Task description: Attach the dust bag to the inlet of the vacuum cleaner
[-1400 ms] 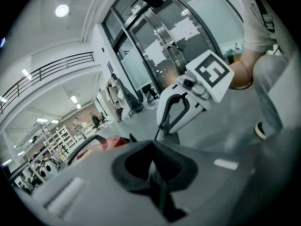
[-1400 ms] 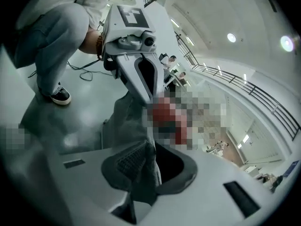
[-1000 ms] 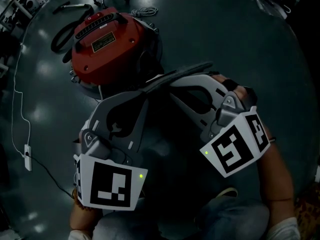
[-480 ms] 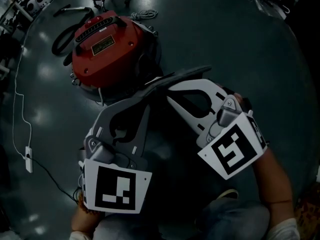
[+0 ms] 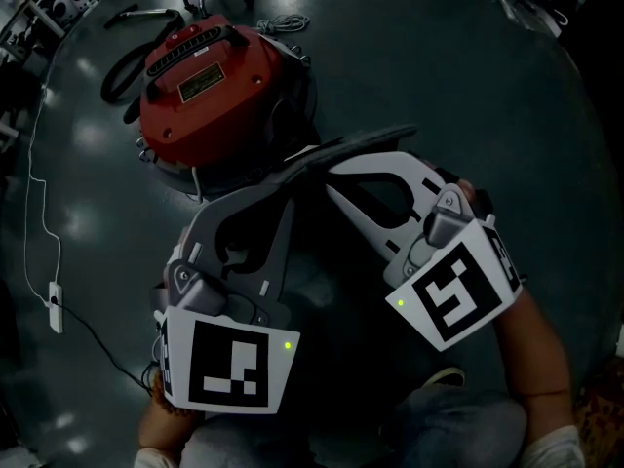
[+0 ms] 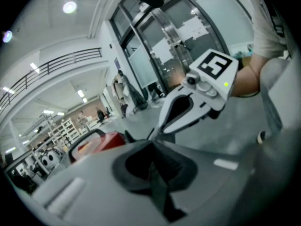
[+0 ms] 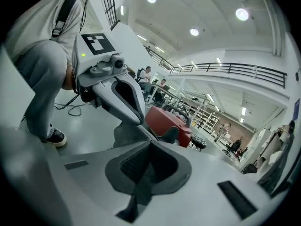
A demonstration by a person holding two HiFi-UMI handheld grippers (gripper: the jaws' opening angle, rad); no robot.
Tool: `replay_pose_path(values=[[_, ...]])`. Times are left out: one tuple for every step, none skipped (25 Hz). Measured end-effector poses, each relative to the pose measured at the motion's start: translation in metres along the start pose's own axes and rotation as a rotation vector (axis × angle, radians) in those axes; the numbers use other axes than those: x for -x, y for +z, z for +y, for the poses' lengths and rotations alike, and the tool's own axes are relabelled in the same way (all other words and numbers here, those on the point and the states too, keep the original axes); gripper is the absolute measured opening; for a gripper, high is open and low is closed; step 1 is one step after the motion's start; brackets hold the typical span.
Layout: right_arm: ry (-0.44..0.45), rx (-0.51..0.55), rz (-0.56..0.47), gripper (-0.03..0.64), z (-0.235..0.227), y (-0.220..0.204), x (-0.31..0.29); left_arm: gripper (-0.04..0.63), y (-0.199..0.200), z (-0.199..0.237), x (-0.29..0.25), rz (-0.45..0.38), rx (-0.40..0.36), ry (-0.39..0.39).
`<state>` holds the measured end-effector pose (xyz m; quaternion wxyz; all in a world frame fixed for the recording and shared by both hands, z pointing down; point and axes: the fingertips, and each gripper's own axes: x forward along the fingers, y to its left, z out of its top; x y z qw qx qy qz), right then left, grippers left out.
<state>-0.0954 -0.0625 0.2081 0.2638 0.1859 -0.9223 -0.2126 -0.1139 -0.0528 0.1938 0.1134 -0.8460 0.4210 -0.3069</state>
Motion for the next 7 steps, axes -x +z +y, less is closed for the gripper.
replay_pose_path(values=[[0.0, 0.0, -0.001, 0.011, 0.0001, 0.0003, 0.0, 0.003, -0.0002, -0.0002, 0.0, 0.001, 0.0, 0.0], [0.001, 0.0, -0.005, 0.011, 0.0004, 0.0009, -0.0001, 0.003, -0.0001, -0.0005, 0.0, 0.002, -0.001, 0.0], [0.001, 0.001, -0.009, 0.011, 0.0006, 0.0018, -0.0001, 0.003, 0.0, -0.0006, 0.0, 0.002, -0.002, 0.0], [0.002, 0.002, -0.012, 0.01, 0.0008, 0.0024, 0.0, 0.003, 0.0002, -0.0007, 0.0, 0.002, -0.003, 0.0], [0.001, 0.003, -0.013, 0.011, 0.0008, 0.0027, 0.0001, 0.003, 0.0003, -0.0007, 0.0, 0.002, -0.003, 0.0], [0.001, 0.003, -0.013, 0.011, 0.0007, 0.0029, 0.0003, 0.003, 0.0003, -0.0007, 0.0, 0.003, -0.003, 0.0], [0.0, 0.003, -0.013, 0.01, 0.0007, 0.0031, 0.0005, 0.003, 0.0003, -0.0007, -0.0001, 0.004, -0.003, 0.0]])
